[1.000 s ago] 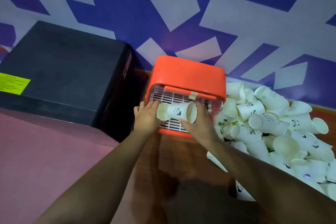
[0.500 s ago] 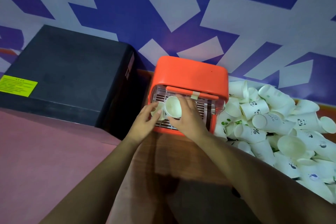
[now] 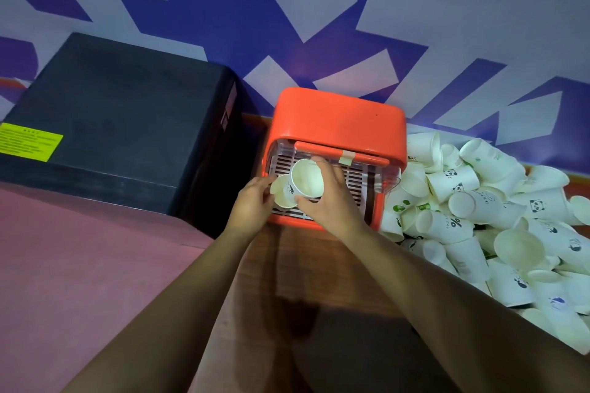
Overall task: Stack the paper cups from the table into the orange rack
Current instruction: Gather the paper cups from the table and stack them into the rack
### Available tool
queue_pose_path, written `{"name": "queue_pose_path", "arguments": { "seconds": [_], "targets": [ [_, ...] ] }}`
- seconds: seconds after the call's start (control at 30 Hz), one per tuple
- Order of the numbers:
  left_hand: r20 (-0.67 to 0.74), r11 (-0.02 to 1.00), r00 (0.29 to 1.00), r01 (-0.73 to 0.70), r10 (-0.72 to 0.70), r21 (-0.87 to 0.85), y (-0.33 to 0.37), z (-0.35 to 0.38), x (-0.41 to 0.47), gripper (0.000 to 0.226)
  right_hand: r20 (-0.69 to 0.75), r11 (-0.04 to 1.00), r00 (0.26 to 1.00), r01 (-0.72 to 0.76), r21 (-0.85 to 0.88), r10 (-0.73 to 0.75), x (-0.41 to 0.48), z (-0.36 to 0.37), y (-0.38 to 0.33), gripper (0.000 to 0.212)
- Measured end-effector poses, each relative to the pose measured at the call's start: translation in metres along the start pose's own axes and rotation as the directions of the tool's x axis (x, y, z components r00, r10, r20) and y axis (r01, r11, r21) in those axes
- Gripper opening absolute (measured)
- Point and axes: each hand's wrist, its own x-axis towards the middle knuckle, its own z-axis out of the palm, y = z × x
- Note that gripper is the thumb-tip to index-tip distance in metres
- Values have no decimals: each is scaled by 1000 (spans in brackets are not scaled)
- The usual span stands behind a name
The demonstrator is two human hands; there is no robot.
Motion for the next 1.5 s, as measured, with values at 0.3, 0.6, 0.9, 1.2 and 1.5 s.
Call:
{"name": "queue_pose_path", "arguments": {
  "seconds": [0.3,0.6,0.9,1.2,1.5],
  "targets": [
    [17,999,1000,11,-10,-34,-7,-7,13,35,70,993,994,89,-76,-83,1,15,6,80],
    [55,998,998,19,-15,-64,-2,-10,0,38,259,993,963,-43,-112,71,-1,24,16,102],
    [124,994,992,-30,17,105,26,30,-102,42,93,954,978,-160,-253,188,-118,-85,61,64],
    [489,877,819,-438,299,197,109,154,-104,51,-25,850,936,-331,-409,352,-220,-150,156,61],
    [596,552,762,-619,252,558,123,228,-99,70,18,745,960,-206,-635,281,-253,-115,190,46]
  ]
}}
